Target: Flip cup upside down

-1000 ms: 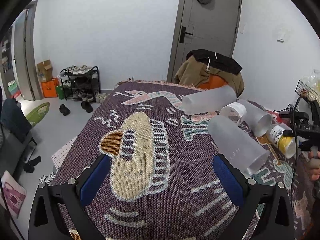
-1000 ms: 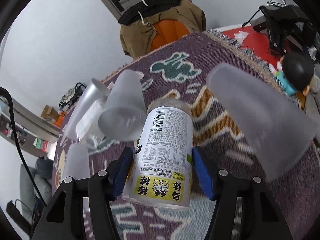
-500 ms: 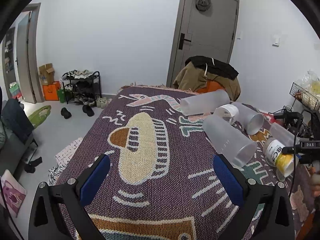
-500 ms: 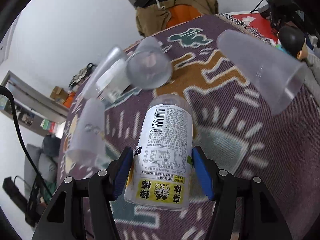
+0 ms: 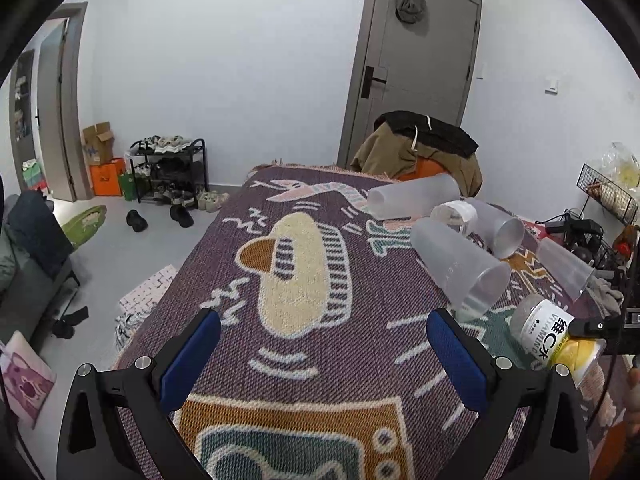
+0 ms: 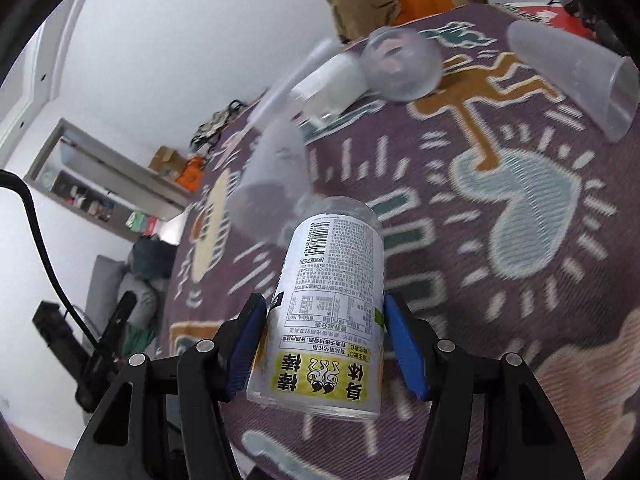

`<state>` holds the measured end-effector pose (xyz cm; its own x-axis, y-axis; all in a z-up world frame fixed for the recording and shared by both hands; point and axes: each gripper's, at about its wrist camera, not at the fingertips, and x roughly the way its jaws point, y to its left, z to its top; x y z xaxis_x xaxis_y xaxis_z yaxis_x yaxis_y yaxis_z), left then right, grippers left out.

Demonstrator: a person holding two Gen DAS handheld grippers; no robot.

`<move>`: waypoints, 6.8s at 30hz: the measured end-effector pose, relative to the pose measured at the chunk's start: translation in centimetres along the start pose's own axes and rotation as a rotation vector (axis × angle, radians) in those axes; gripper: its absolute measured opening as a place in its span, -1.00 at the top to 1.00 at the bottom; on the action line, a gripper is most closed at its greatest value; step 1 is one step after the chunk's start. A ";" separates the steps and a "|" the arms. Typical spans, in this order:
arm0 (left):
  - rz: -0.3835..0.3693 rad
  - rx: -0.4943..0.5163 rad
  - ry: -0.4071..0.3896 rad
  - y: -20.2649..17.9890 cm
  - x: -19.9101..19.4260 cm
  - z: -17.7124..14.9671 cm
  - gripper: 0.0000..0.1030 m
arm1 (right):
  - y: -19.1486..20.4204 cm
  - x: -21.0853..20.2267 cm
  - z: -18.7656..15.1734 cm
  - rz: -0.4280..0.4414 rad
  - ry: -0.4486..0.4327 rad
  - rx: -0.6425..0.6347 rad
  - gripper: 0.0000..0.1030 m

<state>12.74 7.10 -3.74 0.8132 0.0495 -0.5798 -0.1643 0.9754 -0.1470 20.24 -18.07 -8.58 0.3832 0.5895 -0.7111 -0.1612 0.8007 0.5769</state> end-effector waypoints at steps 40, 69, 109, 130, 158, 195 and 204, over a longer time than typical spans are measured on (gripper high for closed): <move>-0.192 0.085 0.374 -2.3 1.7 0.2 -1.00 | 4.4 0.1 -6.4 -0.010 -0.012 -0.255 -0.90; -0.266 0.043 0.902 -11.5 11.7 -0.3 -0.48 | -1.5 -2.9 -9.2 -0.158 -0.218 -0.311 -0.91; -0.209 0.413 0.084 -13.8 1.2 1.2 -0.29 | -1.9 -4.5 -7.8 -0.190 -0.269 -0.252 -0.91; -0.215 0.448 0.009 -15.3 3.4 -2.4 -0.34 | -3.3 -4.0 -8.2 -0.215 -0.228 -0.230 -0.91; -0.276 0.283 -0.124 -9.2 -5.8 -0.8 -0.98 | 2.0 -7.6 -9.0 -0.169 -0.322 -0.362 -0.91; -0.169 0.168 -0.192 -3.0 -10.9 -7.5 -0.98 | 2.1 -10.1 -13.4 -0.174 -0.432 -0.370 -0.91; -0.157 0.210 -0.206 -4.0 -11.2 -7.8 -0.98 | 1.5 -10.3 -13.2 -0.170 -0.431 -0.346 -0.91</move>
<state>-0.09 0.98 -2.88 0.9189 -0.0831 -0.3857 0.0729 0.9965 -0.0409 4.05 -21.51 -5.69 0.7536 0.4114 -0.5127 -0.3258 0.9112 0.2522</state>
